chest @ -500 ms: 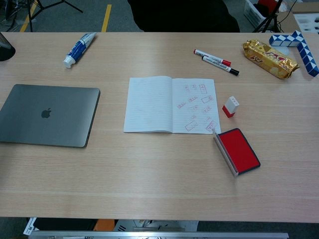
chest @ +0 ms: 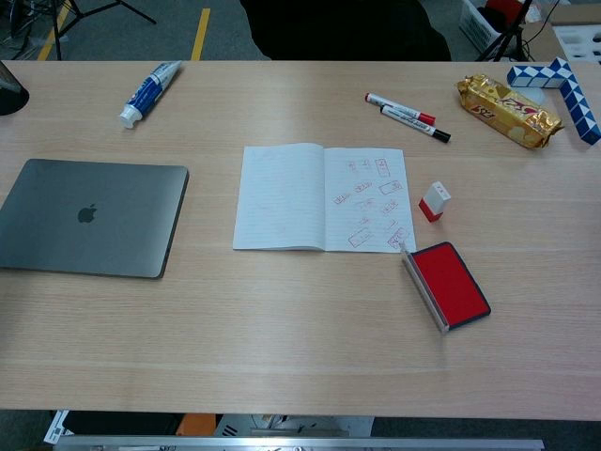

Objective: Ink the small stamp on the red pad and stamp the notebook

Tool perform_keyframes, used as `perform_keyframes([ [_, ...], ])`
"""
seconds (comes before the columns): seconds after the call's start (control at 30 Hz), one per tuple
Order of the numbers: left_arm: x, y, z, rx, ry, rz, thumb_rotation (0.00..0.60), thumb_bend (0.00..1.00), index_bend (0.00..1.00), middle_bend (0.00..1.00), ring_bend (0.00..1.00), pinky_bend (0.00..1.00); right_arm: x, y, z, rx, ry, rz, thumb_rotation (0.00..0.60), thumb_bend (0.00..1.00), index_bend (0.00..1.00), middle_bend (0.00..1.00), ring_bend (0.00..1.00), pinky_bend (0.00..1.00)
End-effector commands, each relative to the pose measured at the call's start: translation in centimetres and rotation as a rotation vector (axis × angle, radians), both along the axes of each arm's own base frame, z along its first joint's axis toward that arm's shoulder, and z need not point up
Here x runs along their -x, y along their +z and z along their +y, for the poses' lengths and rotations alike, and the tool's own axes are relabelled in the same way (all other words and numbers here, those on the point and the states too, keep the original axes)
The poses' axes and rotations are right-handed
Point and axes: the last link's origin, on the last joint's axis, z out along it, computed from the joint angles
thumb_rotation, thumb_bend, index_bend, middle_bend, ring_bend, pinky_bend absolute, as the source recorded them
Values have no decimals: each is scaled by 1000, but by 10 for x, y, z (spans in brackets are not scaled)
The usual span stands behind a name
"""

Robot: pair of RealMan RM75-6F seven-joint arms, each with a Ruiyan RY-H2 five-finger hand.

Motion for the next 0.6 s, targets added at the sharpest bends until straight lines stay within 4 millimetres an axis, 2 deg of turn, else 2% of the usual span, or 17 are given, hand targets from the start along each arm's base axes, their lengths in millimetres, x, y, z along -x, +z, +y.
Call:
perform_keyframes([
  [0.03, -1, 2, -2, -2, -7, -4, 600, 244, 214, 199, 249, 226, -10, -4, -9, -49, 30, 8, 600, 72, 300, 386, 356, 433],
  [0.27, 2, 10, -10, -13, -3, -8, 600, 244, 214, 194, 249, 226, -35, -22, -35, -147, 84, 74, 600, 71, 308, 380, 351, 435],
  [0.6, 5, 10, -15, 10, -9, -6, 600, 245, 214, 184, 249, 226, -65, -90, -69, -315, 119, 191, 600, 70, 331, 334, 277, 396],
])
